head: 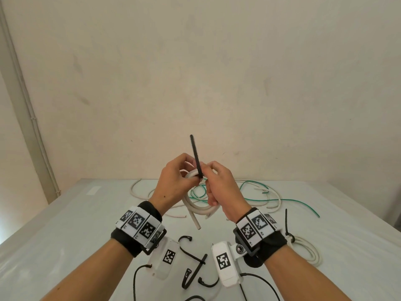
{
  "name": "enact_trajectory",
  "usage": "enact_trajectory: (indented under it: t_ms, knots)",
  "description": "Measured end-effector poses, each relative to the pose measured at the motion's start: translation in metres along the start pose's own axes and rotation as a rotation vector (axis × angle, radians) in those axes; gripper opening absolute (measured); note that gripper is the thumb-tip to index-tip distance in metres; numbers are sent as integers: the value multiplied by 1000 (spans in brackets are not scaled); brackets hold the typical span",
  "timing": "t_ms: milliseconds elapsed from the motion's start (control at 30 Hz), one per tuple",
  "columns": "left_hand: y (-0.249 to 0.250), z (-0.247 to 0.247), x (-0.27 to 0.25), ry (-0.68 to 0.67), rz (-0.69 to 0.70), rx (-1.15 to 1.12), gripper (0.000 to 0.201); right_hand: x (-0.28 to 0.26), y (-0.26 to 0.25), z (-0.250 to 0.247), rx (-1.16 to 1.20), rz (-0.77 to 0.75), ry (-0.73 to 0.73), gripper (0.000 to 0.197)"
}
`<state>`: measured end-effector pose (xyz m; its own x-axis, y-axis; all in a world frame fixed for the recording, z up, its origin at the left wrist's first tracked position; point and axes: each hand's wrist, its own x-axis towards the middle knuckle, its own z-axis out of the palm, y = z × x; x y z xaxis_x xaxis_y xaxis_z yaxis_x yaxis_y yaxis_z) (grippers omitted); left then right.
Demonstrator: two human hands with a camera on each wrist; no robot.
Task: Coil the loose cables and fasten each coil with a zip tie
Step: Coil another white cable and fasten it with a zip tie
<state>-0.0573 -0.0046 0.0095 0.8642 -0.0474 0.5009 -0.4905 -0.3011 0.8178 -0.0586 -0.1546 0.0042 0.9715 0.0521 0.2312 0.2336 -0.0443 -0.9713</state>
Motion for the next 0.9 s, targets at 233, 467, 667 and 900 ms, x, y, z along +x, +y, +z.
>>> enact_trajectory:
  t_ms: [233, 467, 667, 900]
  knots:
    - [11, -3, -7, -56, -49, -30, 18, 4, 5, -3, -17, 2, 72, 30]
    - [11, -15, -5, -52, -82, -240, 21, -1, 11, -4, 56, 54, 99, 22]
    - [9, -17, -6, -201, -272, -382, 40, -2, 7, -3, 151, 57, 88, 18]
    - [8, -15, -4, -1, -254, -460, 25, -4, 6, 0, 172, 34, 94, 18]
